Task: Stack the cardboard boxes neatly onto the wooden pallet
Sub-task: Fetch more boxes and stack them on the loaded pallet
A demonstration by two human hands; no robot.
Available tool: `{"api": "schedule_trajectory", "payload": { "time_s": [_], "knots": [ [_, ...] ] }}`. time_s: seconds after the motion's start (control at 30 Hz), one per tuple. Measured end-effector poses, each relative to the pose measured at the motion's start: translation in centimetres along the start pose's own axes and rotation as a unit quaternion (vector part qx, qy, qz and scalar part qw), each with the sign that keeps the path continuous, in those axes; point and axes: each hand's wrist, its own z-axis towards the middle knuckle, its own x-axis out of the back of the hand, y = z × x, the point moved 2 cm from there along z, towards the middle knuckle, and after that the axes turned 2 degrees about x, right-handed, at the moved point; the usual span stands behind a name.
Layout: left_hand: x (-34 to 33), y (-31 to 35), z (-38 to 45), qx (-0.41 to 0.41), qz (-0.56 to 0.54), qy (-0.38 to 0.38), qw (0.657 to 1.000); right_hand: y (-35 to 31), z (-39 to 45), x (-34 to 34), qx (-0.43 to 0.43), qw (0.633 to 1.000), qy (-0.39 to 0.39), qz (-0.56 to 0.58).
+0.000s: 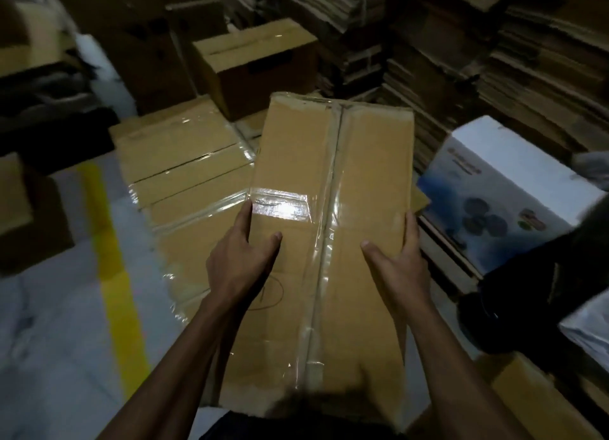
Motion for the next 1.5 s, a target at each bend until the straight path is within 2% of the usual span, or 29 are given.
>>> {"api": "schedule_trajectory", "payload": {
  "time_s": [0.17, 0.37, 0.63, 0.8, 1.1, 1.5],
  "knots": [
    [3.9, -4.8, -2.9, 0.088, 0.004, 0.066, 0.994, -2.6, -1.2, -4.3, 0.057, 0.994, -0.093, -0.022],
    [8.2, -10.7, -7.4, 0.195, 0.004, 0.136, 0.971, -5.7, -4.3, -9.7, 0.109, 0.972, -0.204, -0.046],
    [14.6, -19.6, -10.3, 0.274, -0.028, 0.217, 0.937, -10.9, -9.4, -20.2, 0.182, 0.932, -0.301, -0.084],
    [19.3, -27.6, -8.0, 0.302, -0.038, 0.231, 0.924, -14.4, -12.7, -28.9, 0.21, 0.921, -0.307, -0.113],
    [32.3, -40.7, -0.6, 0.283, -0.029, 0.193, 0.939, -22.8, -19.5, -44.1, 0.181, 0.933, -0.29, -0.11],
    [42.8, -48.3, 9.1, 0.261, -0.007, 0.21, 0.942, -32.2, -20.6, -56.7, 0.188, 0.938, -0.279, -0.079]
  ]
}}
